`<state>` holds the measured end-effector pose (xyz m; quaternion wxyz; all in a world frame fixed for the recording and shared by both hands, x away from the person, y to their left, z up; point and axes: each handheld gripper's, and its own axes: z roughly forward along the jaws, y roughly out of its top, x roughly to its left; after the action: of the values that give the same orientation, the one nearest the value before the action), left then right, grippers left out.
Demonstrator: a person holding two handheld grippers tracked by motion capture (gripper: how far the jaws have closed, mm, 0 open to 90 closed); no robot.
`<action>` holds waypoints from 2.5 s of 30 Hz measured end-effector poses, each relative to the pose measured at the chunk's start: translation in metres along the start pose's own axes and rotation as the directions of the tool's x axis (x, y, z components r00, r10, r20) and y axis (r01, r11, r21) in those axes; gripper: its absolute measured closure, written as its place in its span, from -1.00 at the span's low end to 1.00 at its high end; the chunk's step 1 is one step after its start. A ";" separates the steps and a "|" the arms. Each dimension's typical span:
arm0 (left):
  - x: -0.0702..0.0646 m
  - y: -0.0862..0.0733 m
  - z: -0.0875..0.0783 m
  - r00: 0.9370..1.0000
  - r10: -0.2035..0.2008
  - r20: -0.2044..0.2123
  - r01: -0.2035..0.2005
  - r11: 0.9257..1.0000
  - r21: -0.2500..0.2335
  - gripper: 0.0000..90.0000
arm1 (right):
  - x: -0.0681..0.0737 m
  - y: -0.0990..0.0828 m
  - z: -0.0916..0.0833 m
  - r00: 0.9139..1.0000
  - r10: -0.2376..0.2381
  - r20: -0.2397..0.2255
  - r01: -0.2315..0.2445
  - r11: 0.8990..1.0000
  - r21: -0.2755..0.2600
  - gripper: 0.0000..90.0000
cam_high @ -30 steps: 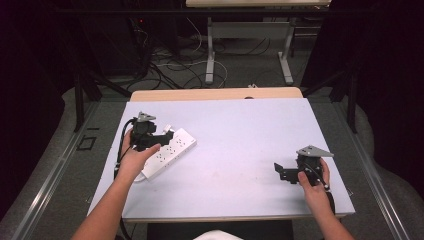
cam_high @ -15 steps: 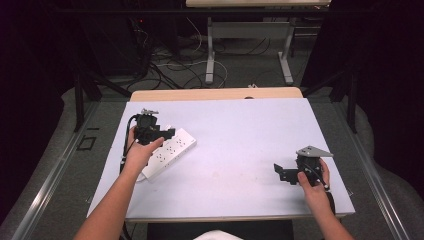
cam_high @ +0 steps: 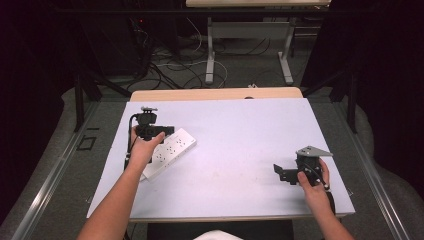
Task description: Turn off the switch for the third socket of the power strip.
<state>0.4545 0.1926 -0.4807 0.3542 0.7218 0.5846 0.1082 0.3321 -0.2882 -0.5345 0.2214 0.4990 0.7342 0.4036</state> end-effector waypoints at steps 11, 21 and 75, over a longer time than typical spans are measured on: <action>0.003 0.002 0.014 1.000 -0.027 0.002 0.027 0.999 0.039 0.36 | -0.001 0.000 0.001 1.000 0.007 -0.004 -0.006 1.000 0.003 -1.00; 0.001 0.002 0.027 1.000 -0.027 0.003 0.027 0.999 0.043 0.65 | -0.003 -0.001 0.002 1.000 0.004 -0.013 -0.003 1.000 0.009 -1.00; 0.002 -0.004 0.059 1.000 -0.020 -0.011 0.020 0.999 0.045 1.00 | -0.002 -0.002 0.003 0.999 0.019 -0.035 -0.019 1.000 0.022 -1.00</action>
<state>0.4860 0.1719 -0.5267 0.3358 0.7231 0.5960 0.0956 0.3343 -0.2895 -0.5382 0.1993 0.5013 0.7375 0.4063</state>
